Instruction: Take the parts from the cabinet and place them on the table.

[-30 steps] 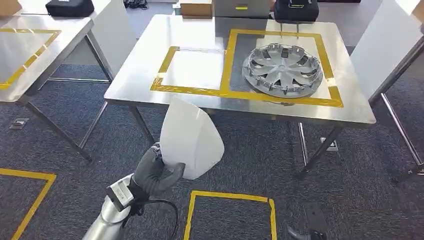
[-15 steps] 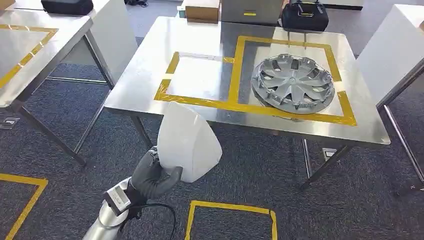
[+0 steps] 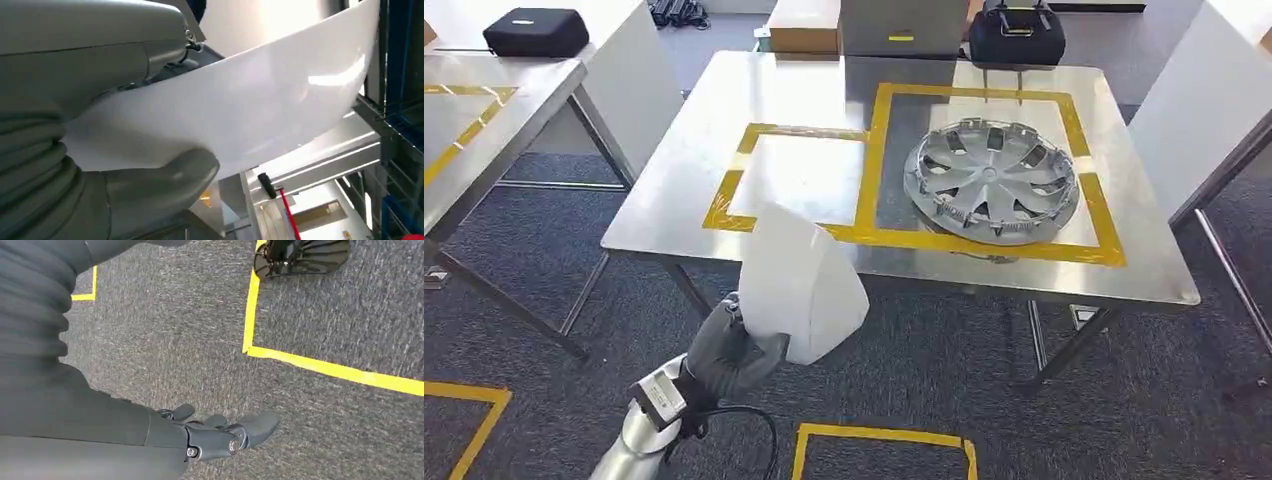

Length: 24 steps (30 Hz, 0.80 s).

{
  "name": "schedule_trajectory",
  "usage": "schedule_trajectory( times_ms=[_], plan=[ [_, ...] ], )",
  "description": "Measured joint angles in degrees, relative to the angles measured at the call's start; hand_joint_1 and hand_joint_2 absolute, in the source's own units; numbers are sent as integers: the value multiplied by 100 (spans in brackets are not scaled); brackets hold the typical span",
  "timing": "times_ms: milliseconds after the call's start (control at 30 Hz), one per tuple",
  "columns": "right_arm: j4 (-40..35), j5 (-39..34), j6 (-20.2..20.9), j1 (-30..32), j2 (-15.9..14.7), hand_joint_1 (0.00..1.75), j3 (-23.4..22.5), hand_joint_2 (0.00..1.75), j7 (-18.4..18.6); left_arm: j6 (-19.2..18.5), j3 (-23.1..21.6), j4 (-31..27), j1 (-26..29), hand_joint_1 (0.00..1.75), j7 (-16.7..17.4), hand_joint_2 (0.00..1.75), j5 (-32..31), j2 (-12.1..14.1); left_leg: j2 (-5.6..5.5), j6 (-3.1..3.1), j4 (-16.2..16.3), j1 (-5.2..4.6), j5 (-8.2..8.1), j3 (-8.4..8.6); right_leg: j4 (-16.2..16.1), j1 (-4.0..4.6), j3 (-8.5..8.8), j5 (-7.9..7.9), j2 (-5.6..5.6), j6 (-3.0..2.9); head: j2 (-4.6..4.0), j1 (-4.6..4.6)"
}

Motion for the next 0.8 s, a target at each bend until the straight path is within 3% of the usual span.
schedule_trajectory(
  times_ms=[67, 133, 200, 233, 333, 367, 433, 467, 500, 533, 567, 633, 700, 733, 800],
  plan=[
    [2, 15, -4, 22, 4, 0, 15, 175, 0, -2, 0, 4, 12, 175, 0, 175, -2, 7, 1, 45, -675, -2, 511, 152, 0, 2, 144, -102, 10, 20, 0, -13],
    [8, 26, -2, 26, 13, 0, 33, 175, 0, -4, -6, 6, 12, 175, 0, 175, 0, 17, 20, 138, -1631, -25, 1246, 446, -11, 1, 231, -204, 10, 49, 0, -28],
    [20, 37, -2, 14, 15, 0, 39, 175, 7, -7, -13, 9, 21, 175, 4, 175, 0, 26, 26, 155, -1693, -64, 1013, 438, -6, 22, 275, -293, 20, 139, 0, -28],
    [20, 55, 0, 23, 15, 0, 44, 175, 24, -13, -13, 2, 29, 175, 4, 175, 0, 26, 24, 197, -1738, -58, 1136, 459, 30, 26, 330, -272, 17, 180, 0, -33],
    [20, 68, 9, 16, 26, 0, 48, 175, 20, -22, -13, -22, 22, 175, 4, 175, 2, 17, 18, 297, -1788, -17, 1131, 648, 209, 16, 328, -321, 6, 265, 0, -7],
    [20, 74, 11, 2, 35, 0, 50, 175, 26, -22, -13, -24, 1, 175, 4, 175, 2, 13, 24, 331, -1797, -17, 1107, 679, 507, 18, 160, -387, 7, 285, 0, 13],
    [20, 79, 11, 4, 33, 0, 50, 175, 37, -22, -17, -24, -10, 175, 22, 175, 2, 4, 22, 359, -1797, -21, 1045, 716, 1334, 18, -403, -721, 7, 329, 0, 46],
    [20, 83, 15, 25, 35, 0, 48, 175, 37, -20, -15, -24, -1, 175, 39, 175, 4, 4, 17, 362, -1796, -22, 1006, 744, 1617, 19, -645, -889, 7, 350, 0, 52],
    [20, 83, 18, 39, 35, 0, 48, 175, 37, -17, -15, -24, 13, 175, 50, 175, 20, 4, 9, 359, -1795, -22, 964, 788, 1678, 17, -783, -911, 7, 353, 0, 66],
    [20, 83, 26, 46, 37, 0, 48, 175, 37, -11, -15, -24, 26, 175, 59, 175, 35, 2, 4, 348, -1795, -20, 921, 845, 1516, 14, -797, -769, 6, 340, 0, 76],
    [20, 85, 31, 46, 39, 0, 48, 175, 42, 0, -15, -24, 33, 175, 66, 175, 46, 2, 3, 330, -1793, -19, 868, 920, 1139, 9, -703, -477, 6, 326, 0, 83],
    [20, 105, 26, 57, 37, 0, 48, 175, 79, 11, -15, -28, 35, 175, 70, 175, 63, 2, 7, 286, -1794, -20, 749, 1050, 130, 5, -376, 280, 0, 290, 0, 96],
    [22, 125, 17, 57, 39, 0, 50, 175, 125, 17, -15, -35, 48, 175, 81, 175, 79, 7, -2, 207, -1794, -44, 670, 1098, 92, 60, -378, 75, -21, 204, 0, 105],
    [22, 140, 15, 71, 39, 0, 50, 175, 144, 17, -15, -59, 61, 175, 87, 175, 79, 9, 2, 172, -1821, -45, 631, 1100, 63, 59, -355, 199, -20, 164, 0, 105],
    [22, 192, 0, 88, 44, 0, 68, 175, 166, 33, -17, -94, 90, 175, 85, 175, 90, 17, 1, 108, -1732, -51, 652, 1204, 45, 29, -232, 174, -6, 80, 0, 92]
  ],
)
